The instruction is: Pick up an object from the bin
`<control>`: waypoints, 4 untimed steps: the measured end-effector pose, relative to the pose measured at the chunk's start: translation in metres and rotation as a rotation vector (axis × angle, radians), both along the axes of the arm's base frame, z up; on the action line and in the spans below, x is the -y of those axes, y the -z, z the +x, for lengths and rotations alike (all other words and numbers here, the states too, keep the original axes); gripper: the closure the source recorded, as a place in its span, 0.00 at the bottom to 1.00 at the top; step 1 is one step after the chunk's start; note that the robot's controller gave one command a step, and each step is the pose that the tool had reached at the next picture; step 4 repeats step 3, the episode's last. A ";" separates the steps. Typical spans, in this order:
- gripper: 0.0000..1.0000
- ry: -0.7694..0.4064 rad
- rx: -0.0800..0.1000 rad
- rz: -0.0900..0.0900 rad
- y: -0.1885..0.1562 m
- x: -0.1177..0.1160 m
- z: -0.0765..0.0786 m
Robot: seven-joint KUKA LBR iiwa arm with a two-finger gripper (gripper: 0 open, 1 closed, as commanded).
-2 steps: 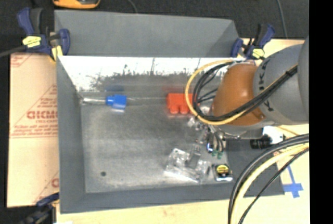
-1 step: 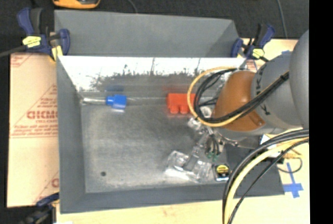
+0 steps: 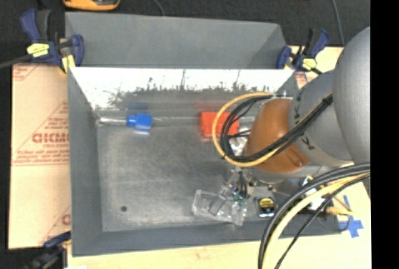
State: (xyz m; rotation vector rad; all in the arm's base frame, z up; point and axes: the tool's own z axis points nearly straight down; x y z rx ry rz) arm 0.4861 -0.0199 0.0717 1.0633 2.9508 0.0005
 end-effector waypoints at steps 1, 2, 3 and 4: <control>1.00 -0.006 -0.018 0.012 -0.004 -0.004 -0.002; 1.00 -0.011 0.002 0.000 -0.097 -0.003 0.000; 1.00 -0.017 -0.003 0.000 -0.112 -0.002 0.000; 1.00 -0.017 -0.003 0.000 -0.112 -0.002 0.000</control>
Offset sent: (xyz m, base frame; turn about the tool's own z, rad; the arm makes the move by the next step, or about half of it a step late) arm 0.0000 0.0000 0.0000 0.0000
